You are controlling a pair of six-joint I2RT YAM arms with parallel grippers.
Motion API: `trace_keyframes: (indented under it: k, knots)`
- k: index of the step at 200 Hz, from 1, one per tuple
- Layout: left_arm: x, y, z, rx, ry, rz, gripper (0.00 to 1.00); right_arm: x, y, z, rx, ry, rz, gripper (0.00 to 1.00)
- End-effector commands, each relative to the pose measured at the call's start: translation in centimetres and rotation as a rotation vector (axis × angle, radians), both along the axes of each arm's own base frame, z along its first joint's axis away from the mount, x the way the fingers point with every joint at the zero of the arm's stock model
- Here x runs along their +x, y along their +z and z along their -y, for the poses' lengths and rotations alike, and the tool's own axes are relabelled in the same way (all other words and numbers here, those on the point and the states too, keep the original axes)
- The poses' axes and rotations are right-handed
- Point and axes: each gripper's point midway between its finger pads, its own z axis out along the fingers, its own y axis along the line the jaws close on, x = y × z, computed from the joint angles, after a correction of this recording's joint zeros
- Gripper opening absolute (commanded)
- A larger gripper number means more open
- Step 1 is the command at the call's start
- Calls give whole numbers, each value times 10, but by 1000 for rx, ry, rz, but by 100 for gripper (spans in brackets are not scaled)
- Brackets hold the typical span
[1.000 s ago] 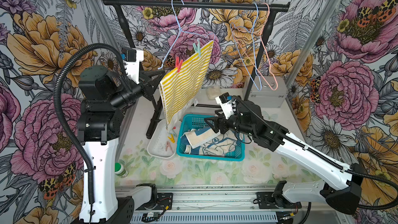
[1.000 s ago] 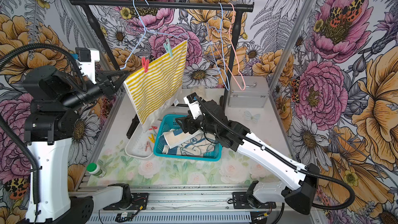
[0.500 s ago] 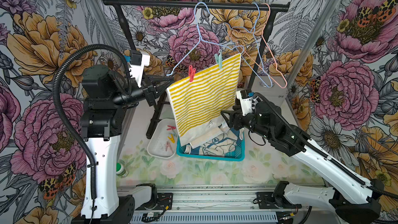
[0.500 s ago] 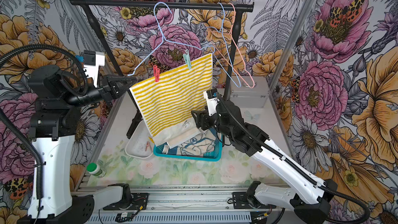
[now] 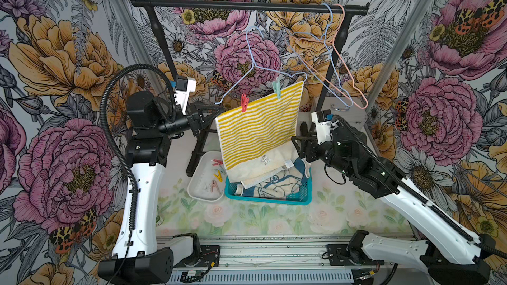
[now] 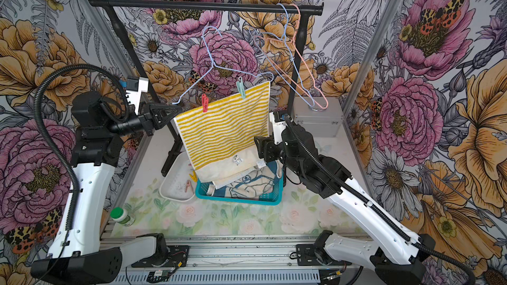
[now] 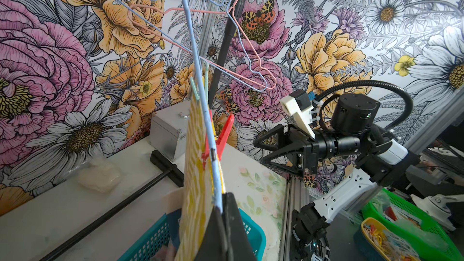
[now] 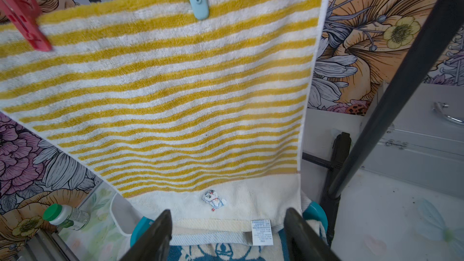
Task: Remove the clothespins securing towels to the hanger
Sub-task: Pick up the hanger from the clothesline.
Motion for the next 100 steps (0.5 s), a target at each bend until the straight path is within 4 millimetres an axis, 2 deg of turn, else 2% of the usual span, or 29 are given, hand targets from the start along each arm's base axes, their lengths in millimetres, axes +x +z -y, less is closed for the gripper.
trace_keyframes:
  k: [1,38,100]
  knots:
    - [-24,25,3,-26,-48,136,0,1,15,8,7,-30,22,70]
    - [-30,10,13,-31,-106,92,0,4,16,8,2,-39,25,70]
    - [-26,-38,30,-20,-179,-29,0,4,10,9,8,-50,9,70]
